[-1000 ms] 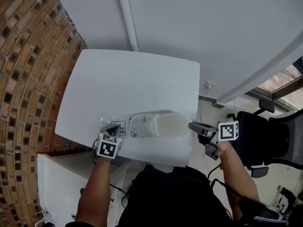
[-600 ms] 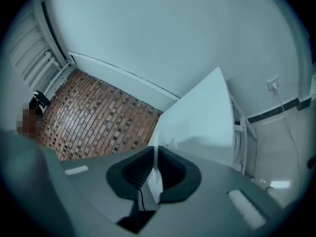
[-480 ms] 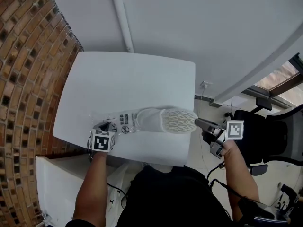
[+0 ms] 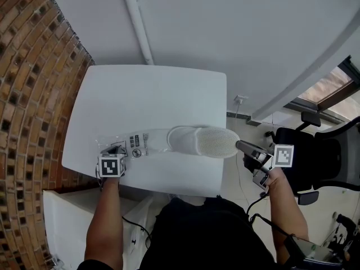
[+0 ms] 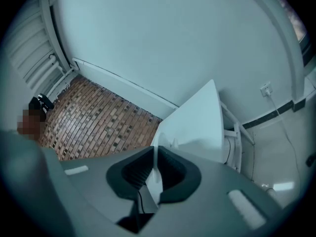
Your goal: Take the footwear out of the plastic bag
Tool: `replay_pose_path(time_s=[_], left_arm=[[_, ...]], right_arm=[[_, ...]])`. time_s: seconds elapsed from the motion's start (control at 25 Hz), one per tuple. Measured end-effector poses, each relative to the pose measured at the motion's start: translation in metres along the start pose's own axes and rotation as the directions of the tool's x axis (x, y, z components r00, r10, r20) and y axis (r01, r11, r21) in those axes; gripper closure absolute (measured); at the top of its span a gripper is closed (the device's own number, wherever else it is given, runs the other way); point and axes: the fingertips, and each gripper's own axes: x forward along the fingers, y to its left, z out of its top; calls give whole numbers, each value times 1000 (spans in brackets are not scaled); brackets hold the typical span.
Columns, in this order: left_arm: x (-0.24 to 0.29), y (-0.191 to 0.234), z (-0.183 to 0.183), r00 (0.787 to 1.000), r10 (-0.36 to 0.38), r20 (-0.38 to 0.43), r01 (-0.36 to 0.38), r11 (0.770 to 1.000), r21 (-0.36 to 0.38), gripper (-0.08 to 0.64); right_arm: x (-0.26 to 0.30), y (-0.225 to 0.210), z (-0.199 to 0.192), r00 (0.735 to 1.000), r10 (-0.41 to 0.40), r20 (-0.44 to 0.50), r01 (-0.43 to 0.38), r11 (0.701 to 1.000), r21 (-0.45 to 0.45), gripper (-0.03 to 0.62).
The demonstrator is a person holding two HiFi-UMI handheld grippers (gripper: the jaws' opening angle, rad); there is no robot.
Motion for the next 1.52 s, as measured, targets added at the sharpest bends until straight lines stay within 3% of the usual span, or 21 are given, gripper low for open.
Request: replay_pose_path(time_s=[0.2,0.4,0.92,1.0,1.08,1.24,1.4,1.52], left_arm=[[0,13,-3,1000,18,-6,-19,999,-49,548],[0,23,-6,1000,17,-14,-19,988,-155,548],[23,-46,60,993,-116,38,118,991,-66,546],[26,-59,68,986,-160,43,163,984,-70,514],[27,-69,74,977,-205,57,209,974,-83,394],[16,-75,86,959,-251,135,264,960,-93,353],[-15,-77,101,924,-282,257,313,946,-86,352],[-50,-71,104,903,-274,330,314,946,-75,410]], right_arm=[[-18,-7,2,999,-28,32,27,1000,13,565],[-41,-14,-5,998,-45,49,43,998,42,565],[-29,-13,-34,999,-38,4,37,997,62,563],[-26,-10,-36,1000,-31,-5,31,998,57,563],[-23,-7,-39,999,-28,-16,29,998,54,563],[-17,-5,-46,999,-20,-42,23,998,62,563],[-7,-5,-52,997,2,-78,4,998,65,563],[10,-5,-61,992,-1,-128,9,998,58,563]])
